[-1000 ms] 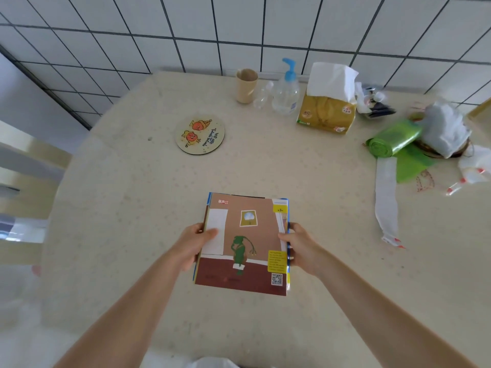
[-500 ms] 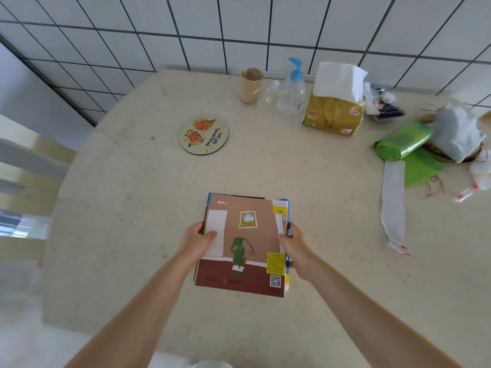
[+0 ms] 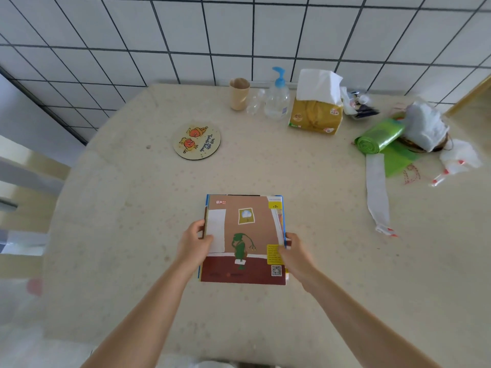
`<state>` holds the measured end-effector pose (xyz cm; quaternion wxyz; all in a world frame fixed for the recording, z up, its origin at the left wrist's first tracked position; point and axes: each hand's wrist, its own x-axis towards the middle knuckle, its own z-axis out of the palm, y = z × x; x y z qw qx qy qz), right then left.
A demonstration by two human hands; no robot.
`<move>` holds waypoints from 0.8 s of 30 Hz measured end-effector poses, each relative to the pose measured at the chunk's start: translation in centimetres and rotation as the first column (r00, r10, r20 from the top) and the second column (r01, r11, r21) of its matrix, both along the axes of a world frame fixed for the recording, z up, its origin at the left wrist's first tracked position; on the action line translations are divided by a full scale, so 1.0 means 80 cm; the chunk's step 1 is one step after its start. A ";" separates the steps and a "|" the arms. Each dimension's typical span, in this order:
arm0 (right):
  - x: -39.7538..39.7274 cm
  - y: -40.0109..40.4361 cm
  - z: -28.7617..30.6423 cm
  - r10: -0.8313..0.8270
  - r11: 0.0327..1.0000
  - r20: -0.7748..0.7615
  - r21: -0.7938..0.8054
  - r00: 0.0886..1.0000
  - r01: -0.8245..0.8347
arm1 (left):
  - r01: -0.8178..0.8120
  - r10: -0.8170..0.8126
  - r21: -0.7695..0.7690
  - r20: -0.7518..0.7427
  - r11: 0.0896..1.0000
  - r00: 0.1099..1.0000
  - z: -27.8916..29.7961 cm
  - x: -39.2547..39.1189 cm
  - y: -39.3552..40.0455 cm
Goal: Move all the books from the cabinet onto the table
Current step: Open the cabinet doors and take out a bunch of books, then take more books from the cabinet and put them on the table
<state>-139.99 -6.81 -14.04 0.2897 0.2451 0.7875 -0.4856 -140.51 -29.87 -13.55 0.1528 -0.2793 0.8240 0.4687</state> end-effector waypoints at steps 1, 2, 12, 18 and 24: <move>0.007 -0.001 0.004 -0.009 1.000 -0.016 0.012 1.000 0.009 | 0.030 -0.030 -0.016 -0.014 0.999 0.999 0.000 0.003 0.000; 0.014 -0.002 0.008 -0.022 1.000 -0.028 0.019 0.999 0.022 | 0.058 -0.059 -0.035 -0.022 0.998 0.998 0.002 0.005 0.000; 0.095 -0.037 0.043 -0.190 0.969 -0.229 0.111 0.955 0.219 | 0.337 -0.355 -0.114 -0.220 0.935 0.909 0.028 0.040 0.006; 0.201 -0.059 0.060 -0.295 0.934 -0.259 0.127 0.920 0.335 | 0.635 -0.613 -0.020 -0.289 0.772 0.736 0.048 0.089 0.030; 0.335 -0.059 0.068 -0.487 0.814 -0.292 0.190 0.823 0.549 | 0.871 -0.831 0.046 -0.277 0.489 0.482 0.066 0.173 0.074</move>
